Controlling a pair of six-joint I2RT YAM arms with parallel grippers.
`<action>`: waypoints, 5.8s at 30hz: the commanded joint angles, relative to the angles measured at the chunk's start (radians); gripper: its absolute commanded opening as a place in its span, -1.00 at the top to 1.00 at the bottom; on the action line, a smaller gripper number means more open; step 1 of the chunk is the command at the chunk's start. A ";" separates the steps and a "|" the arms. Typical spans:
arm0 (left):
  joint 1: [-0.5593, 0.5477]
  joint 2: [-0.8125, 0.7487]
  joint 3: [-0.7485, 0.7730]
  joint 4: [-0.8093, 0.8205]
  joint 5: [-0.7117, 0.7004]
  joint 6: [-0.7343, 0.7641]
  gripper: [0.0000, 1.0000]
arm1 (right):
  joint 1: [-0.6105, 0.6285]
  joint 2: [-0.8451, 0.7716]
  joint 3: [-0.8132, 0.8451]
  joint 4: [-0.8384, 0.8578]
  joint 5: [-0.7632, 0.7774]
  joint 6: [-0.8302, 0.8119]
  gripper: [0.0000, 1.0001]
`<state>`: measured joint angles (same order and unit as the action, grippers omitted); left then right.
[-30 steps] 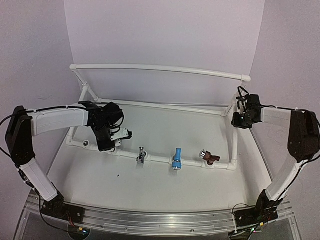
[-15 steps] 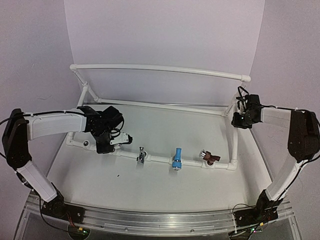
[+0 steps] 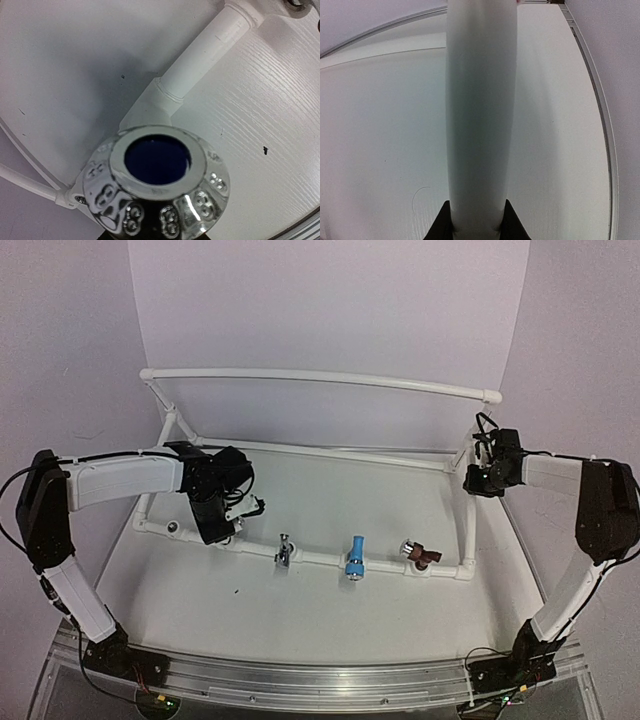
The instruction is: Install the water faucets
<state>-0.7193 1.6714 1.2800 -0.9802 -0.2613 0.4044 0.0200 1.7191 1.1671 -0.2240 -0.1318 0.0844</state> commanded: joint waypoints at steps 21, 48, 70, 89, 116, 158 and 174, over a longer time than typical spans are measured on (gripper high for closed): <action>-0.002 -0.039 0.001 -0.002 0.021 -0.086 0.21 | -0.012 -0.001 0.013 0.000 0.022 -0.095 1.00; -0.002 -0.077 0.026 -0.015 0.000 -0.102 -0.53 | -0.012 -0.007 0.012 -0.001 0.018 -0.095 1.00; -0.002 -0.167 0.205 -0.110 0.045 -0.203 -0.99 | -0.012 -0.004 0.014 -0.001 0.010 -0.095 1.00; 0.000 -0.384 0.179 -0.097 0.082 -1.030 -0.99 | -0.012 -0.015 0.051 -0.060 0.015 -0.140 0.33; -0.022 -0.392 -0.027 -0.032 0.030 -1.612 -0.99 | -0.012 0.018 0.048 -0.075 -0.030 -0.124 -0.62; -0.071 -0.159 0.068 -0.042 0.038 -1.434 -0.99 | -0.012 0.004 0.018 -0.072 -0.041 -0.104 1.00; -0.069 -0.112 0.082 -0.060 0.030 -1.403 -0.99 | -0.012 -0.003 0.011 -0.072 -0.039 -0.110 1.00</action>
<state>-0.7868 1.5375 1.3099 -1.0252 -0.2130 -1.0336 0.0097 1.7435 1.1839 -0.2909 -0.1844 0.0723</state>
